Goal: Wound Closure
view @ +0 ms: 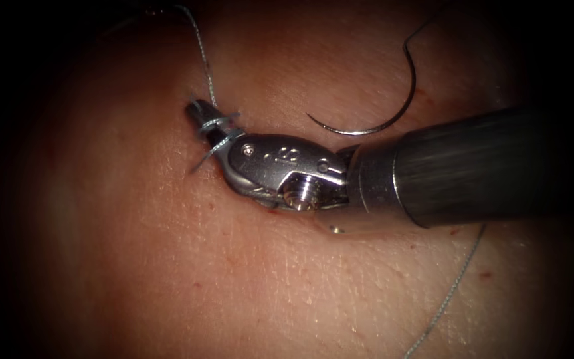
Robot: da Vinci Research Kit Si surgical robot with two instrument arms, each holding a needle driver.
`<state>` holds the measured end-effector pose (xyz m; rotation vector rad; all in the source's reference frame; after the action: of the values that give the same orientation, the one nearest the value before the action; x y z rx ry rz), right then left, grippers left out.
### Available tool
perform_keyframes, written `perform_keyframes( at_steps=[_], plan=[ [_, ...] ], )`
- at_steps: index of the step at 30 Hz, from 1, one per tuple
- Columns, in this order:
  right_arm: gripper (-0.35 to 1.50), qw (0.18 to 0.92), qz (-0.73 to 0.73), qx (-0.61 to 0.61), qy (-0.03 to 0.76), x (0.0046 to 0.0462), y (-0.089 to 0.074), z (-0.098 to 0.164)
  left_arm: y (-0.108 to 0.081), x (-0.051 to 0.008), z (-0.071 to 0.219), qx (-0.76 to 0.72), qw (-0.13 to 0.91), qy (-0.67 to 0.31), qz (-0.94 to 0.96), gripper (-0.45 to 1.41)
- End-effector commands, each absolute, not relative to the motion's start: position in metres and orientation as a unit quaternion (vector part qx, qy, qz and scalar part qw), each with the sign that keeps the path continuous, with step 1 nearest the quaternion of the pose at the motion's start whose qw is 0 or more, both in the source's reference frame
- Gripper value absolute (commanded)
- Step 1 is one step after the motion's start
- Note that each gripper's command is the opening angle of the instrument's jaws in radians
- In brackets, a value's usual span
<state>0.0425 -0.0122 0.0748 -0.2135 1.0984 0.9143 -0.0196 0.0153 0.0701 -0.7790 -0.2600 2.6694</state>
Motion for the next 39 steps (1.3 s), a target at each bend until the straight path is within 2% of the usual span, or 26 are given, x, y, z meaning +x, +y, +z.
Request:
perform_keyframes(
  at_steps=[1, 34, 39],
  plan=[
    [-0.35, 0.752, 0.415, -0.097, 0.503, 0.0435, -0.013, 0.075, 0.016, -0.0205, 0.071, -0.274, 0.176, -0.091, 0.941, -0.45],
    [-0.35, 0.766, 0.384, -0.098, 0.505, 0.0445, -0.021, 0.073, 0.031, -0.0275, 0.071, -0.306, 0.233, -0.060, 0.921, -0.45],
    [-0.35, 0.772, 0.369, -0.093, 0.510, 0.0458, -0.022, 0.073, 0.032, -0.0291, 0.072, -0.312, 0.239, -0.052, 0.918, -0.45]
  ],
)
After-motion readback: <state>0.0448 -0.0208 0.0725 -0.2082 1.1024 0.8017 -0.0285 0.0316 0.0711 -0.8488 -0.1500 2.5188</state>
